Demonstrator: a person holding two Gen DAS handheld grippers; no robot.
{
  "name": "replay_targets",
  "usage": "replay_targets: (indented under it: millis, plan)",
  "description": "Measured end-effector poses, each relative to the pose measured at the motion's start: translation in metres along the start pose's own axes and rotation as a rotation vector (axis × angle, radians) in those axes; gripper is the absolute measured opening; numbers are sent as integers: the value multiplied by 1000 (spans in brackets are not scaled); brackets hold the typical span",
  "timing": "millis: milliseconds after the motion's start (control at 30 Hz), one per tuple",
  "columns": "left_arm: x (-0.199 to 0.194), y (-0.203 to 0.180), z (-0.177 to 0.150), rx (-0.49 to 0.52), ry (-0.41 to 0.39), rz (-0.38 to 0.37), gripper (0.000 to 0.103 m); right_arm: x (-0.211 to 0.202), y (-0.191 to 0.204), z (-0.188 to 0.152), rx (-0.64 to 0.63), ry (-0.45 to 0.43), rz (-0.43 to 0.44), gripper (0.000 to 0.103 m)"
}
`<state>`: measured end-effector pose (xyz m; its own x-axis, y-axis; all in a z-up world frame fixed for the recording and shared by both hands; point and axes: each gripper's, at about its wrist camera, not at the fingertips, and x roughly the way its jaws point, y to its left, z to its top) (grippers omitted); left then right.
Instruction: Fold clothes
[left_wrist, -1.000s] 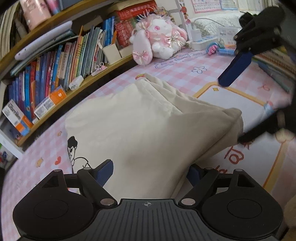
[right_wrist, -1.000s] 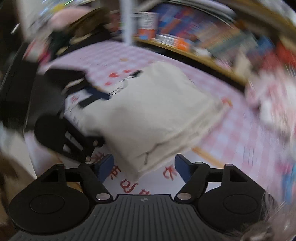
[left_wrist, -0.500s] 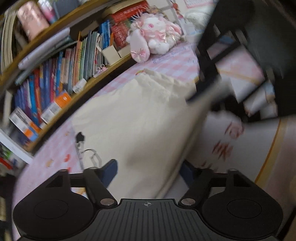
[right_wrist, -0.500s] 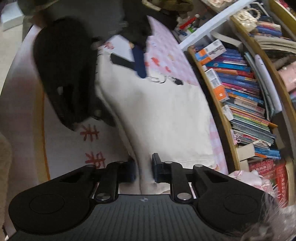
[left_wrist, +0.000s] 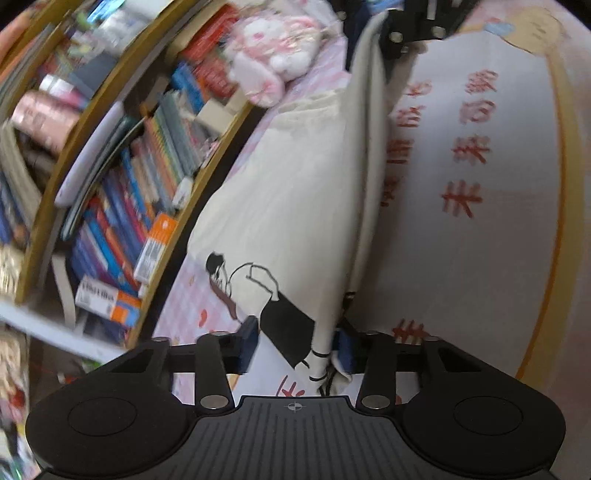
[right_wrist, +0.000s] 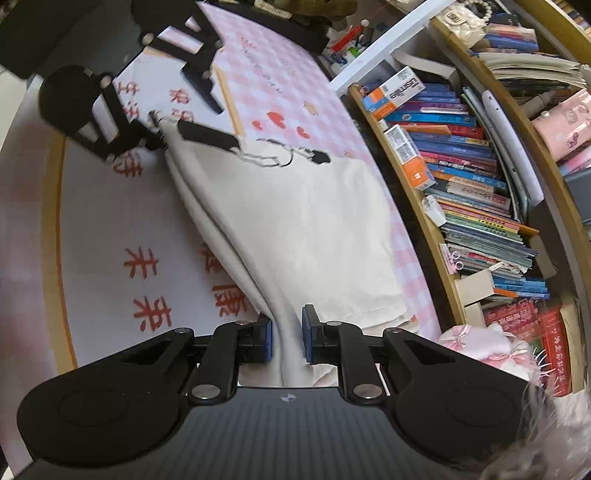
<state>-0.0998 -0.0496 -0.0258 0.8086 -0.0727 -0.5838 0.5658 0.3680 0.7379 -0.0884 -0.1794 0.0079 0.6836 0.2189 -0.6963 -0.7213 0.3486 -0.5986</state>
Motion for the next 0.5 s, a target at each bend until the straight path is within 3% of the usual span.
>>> replay_targets:
  millis: [67,133,367,500]
  plan:
    - [-1,-4,-3,39,-21,-14,26,1,5,-2,-8,12,6,15]
    - [-1,-6,-6,62,-35,-42,6,4,9,-4,-13,25,13,14]
    - [-3,17,-3,16,-29,-154,4,11,16,-2,21,78,22,14]
    - [-24,33,-7,11,-81,-203,4,3,13,4,78,101,26,13]
